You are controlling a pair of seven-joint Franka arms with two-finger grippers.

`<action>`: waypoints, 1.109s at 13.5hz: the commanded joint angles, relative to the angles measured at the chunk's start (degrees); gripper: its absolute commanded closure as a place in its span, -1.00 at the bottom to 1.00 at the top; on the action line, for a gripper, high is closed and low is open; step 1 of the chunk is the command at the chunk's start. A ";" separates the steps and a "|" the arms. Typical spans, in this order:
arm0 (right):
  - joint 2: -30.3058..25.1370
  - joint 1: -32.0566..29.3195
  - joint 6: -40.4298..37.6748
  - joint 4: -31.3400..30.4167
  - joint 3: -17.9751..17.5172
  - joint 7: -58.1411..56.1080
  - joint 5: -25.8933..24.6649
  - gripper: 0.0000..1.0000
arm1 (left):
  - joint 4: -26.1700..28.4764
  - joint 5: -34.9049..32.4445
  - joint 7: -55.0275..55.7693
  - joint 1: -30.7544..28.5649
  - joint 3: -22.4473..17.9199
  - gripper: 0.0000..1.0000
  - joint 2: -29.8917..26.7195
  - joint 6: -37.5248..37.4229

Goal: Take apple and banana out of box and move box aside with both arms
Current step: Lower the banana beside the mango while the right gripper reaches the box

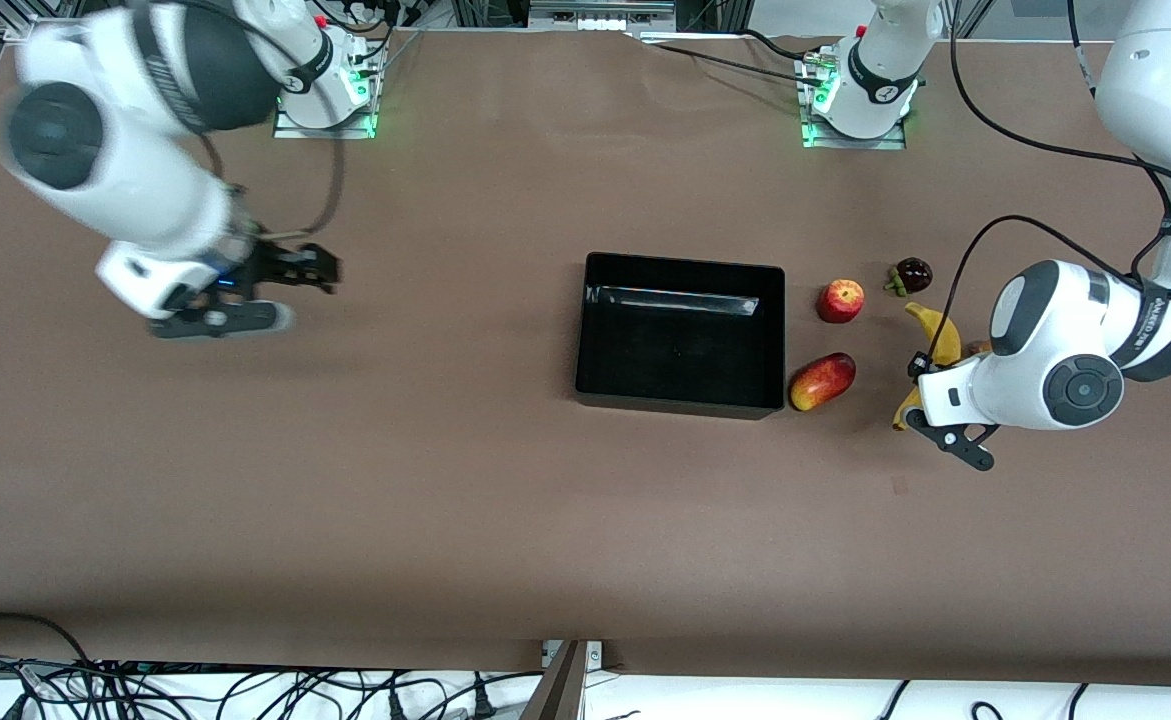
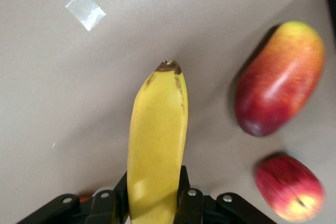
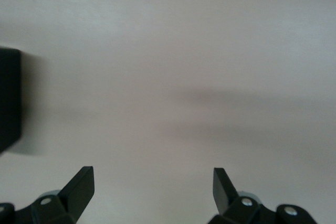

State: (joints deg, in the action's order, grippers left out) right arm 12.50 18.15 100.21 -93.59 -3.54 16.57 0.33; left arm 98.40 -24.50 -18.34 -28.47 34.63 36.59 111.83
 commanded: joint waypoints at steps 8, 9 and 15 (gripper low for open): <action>13.33 15.41 17.89 0.95 0.37 22.34 4.86 -1.00 | 7.34 -8.81 -1.53 -2.82 2.19 -1.00 -1.85 8.51; 14.82 16.90 19.83 0.95 0.37 24.37 4.86 -1.00 | 6.99 -8.21 -1.53 -2.91 4.03 -1.00 -3.96 5.54; 22.65 24.38 27.49 2.62 0.46 34.40 4.24 -1.00 | -2.39 -7.06 -1.09 -2.73 13.79 -1.00 -16.44 -13.62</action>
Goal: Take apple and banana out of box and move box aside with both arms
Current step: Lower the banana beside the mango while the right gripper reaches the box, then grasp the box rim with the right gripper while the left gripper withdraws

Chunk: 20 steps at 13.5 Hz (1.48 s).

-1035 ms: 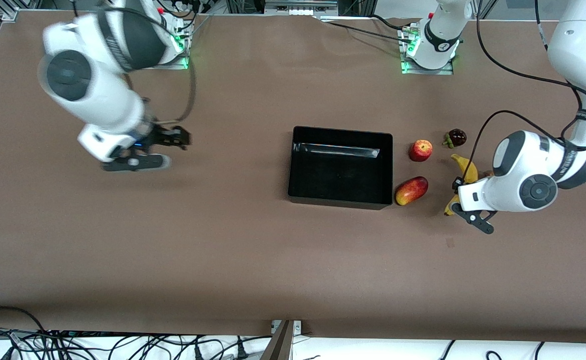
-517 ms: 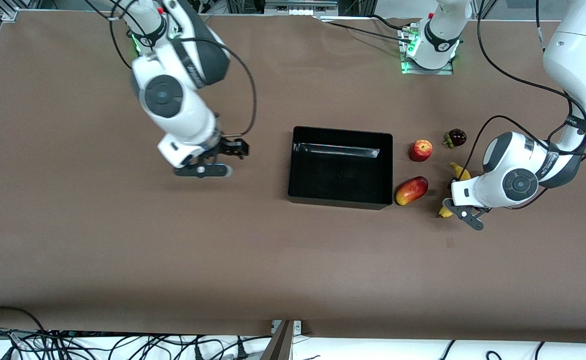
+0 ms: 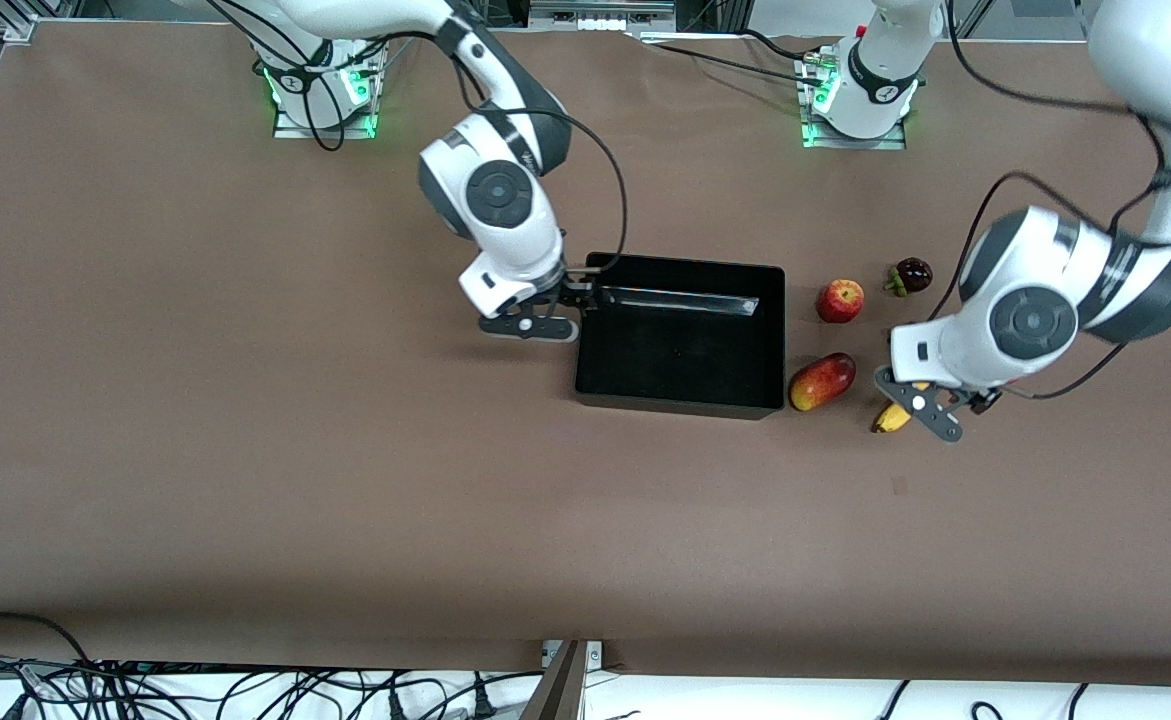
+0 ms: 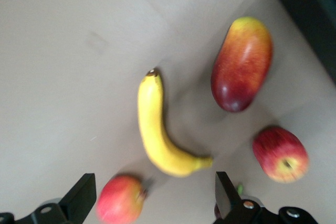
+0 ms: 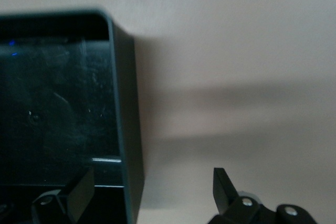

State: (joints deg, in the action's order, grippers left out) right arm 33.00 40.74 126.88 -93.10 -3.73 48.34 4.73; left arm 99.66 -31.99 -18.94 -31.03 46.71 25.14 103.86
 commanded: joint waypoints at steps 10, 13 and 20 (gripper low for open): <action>6.28 3.57 5.57 2.22 1.36 2.03 -1.83 1.00 | -19.50 31.81 9.58 21.51 -33.32 -1.00 -13.70 -18.69; 5.93 3.12 5.31 2.22 1.36 2.02 -1.75 1.00 | -12.67 31.82 20.59 30.65 -43.00 -1.00 -19.31 -13.89; 1.38 -0.03 -2.40 3.44 2.41 -4.19 -2.01 1.00 | 0.01 31.02 20.44 31.65 -45.39 -1.00 -27.43 -6.21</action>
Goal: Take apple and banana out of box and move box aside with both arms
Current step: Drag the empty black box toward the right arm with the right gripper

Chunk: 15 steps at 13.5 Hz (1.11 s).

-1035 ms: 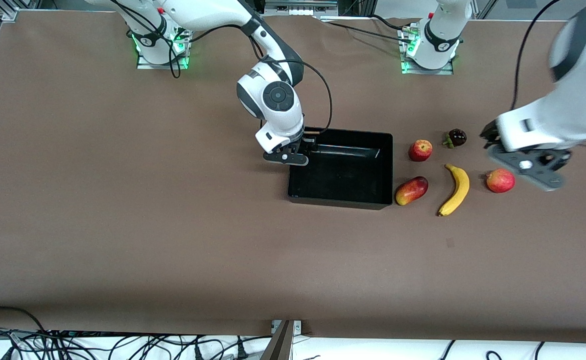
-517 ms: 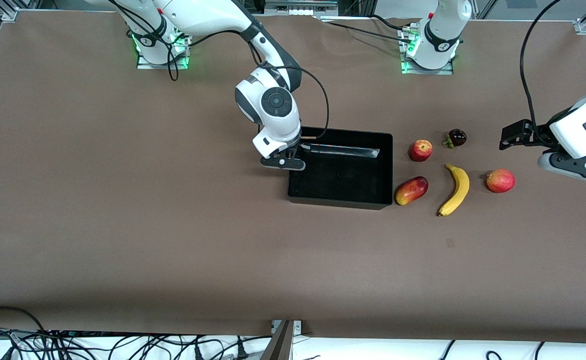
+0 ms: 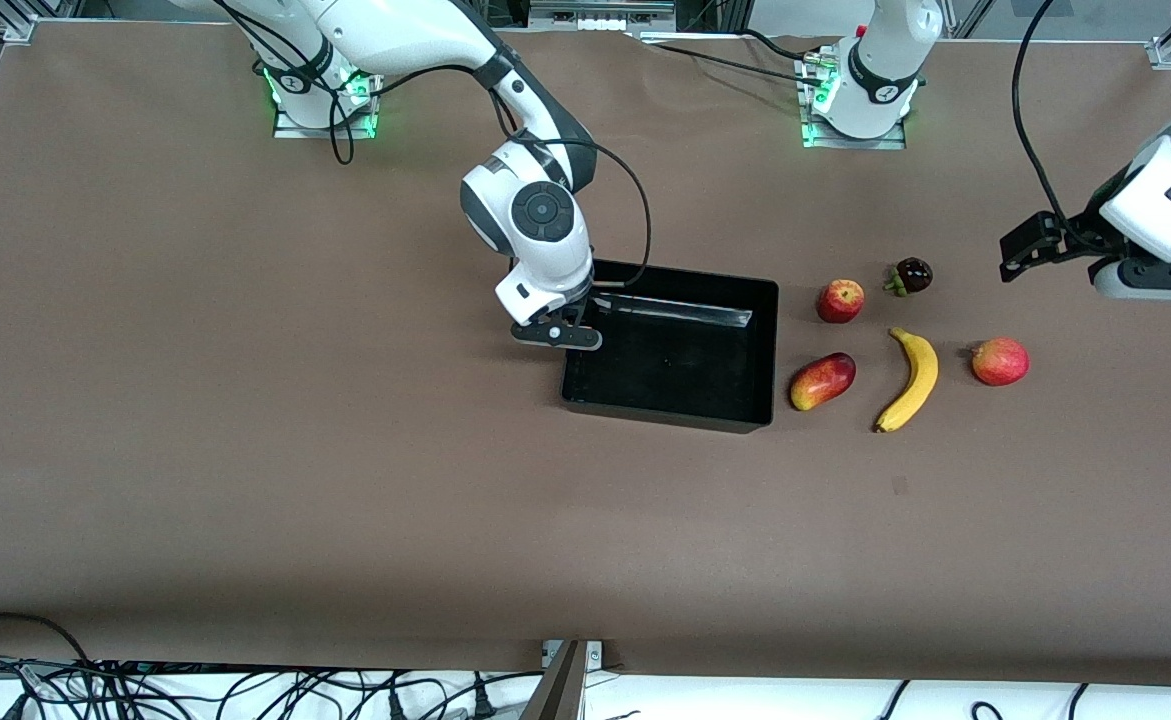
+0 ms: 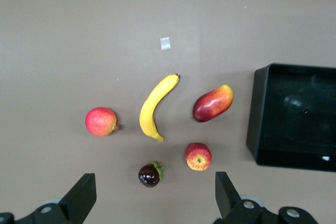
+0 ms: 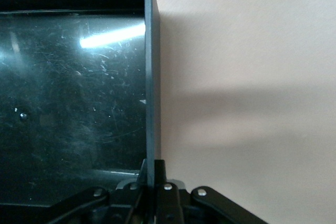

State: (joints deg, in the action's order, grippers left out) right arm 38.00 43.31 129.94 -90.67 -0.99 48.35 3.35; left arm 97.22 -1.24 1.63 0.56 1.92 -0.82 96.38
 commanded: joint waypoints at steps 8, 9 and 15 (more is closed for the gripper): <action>-14.08 -8.59 -21.37 0.58 13.18 -31.36 0.69 1.00 | 2.28 0.28 0.48 0.05 0.89 -1.00 -1.90 0.03; -15.05 -8.77 -22.87 -0.20 15.29 -33.21 0.69 1.00 | 2.45 0.28 0.48 0.05 0.89 -1.00 -1.81 0.30; -19.01 -10.00 -22.72 -9.08 30.32 -54.11 7.54 1.00 | 2.28 0.80 -0.40 1.19 5.88 -1.00 -1.81 -0.05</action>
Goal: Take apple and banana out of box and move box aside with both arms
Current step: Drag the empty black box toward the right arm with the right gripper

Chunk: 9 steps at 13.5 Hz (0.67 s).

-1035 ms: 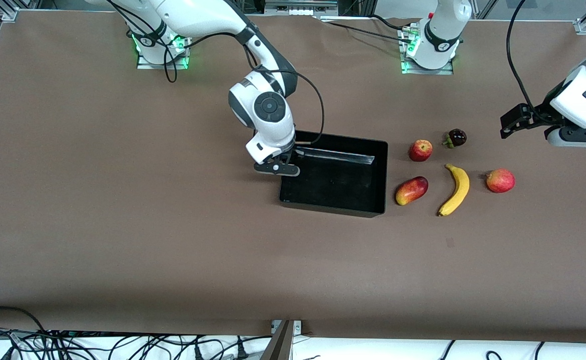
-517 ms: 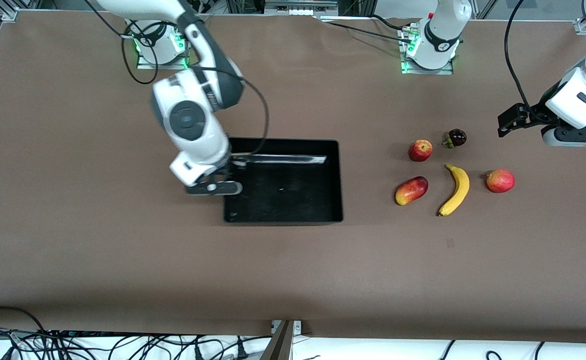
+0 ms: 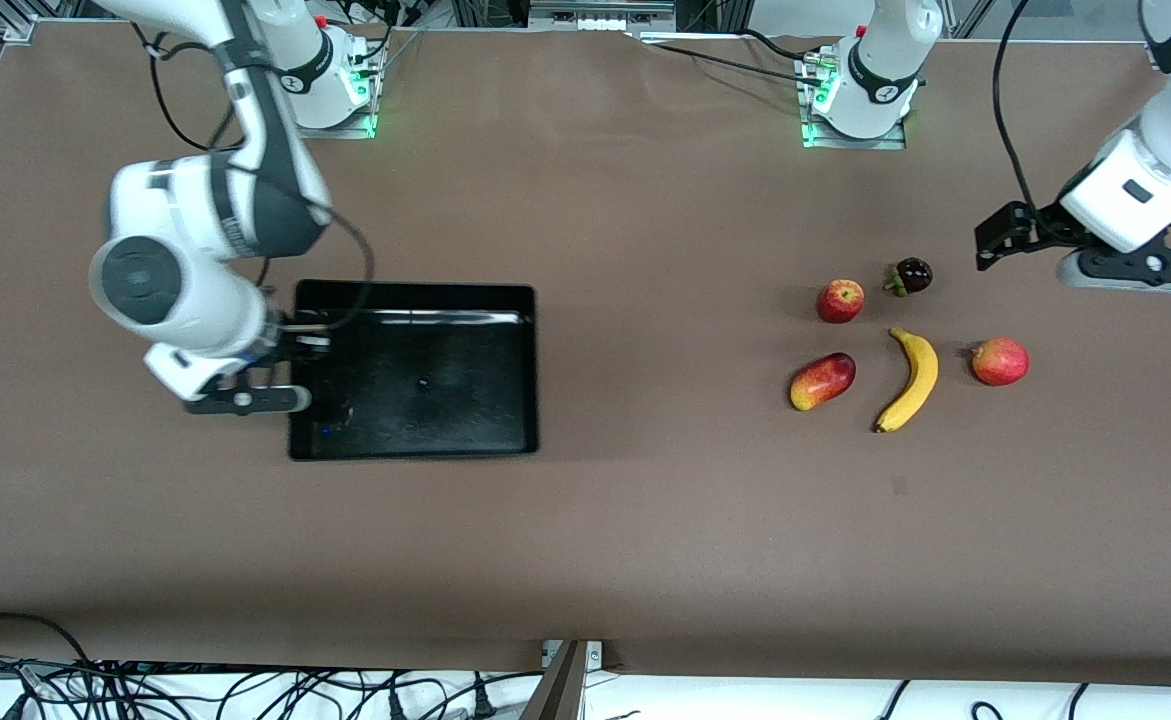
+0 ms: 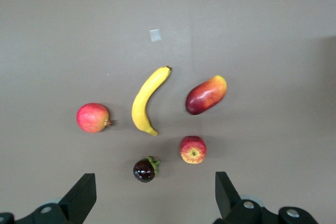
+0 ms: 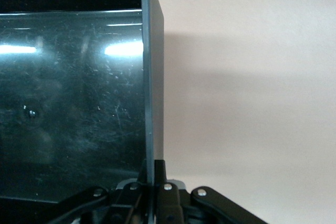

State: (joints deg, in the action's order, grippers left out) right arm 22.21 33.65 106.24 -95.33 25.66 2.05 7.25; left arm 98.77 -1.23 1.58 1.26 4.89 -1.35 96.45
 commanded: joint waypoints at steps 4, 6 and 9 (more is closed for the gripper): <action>-3.40 -0.43 11.85 -12.32 7.38 -18.29 3.91 1.00 | -1.98 1.04 0.79 -0.21 5.75 -1.00 -2.69 0.75; -3.58 -0.43 15.38 -15.92 8.44 -20.67 7.05 1.00 | -3.75 0.43 1.50 -0.65 5.21 -1.00 0.03 0.84; -4.28 -0.52 23.10 -22.60 9.76 -26.55 9.26 1.00 | -4.64 0.61 4.91 -1.35 5.22 -1.00 1.95 1.98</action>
State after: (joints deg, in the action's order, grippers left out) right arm 21.40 32.56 125.01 -112.40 34.19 -19.81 13.85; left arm 96.29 -1.22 3.91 0.62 10.08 -2.36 97.82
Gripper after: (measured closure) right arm 0.956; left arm 0.000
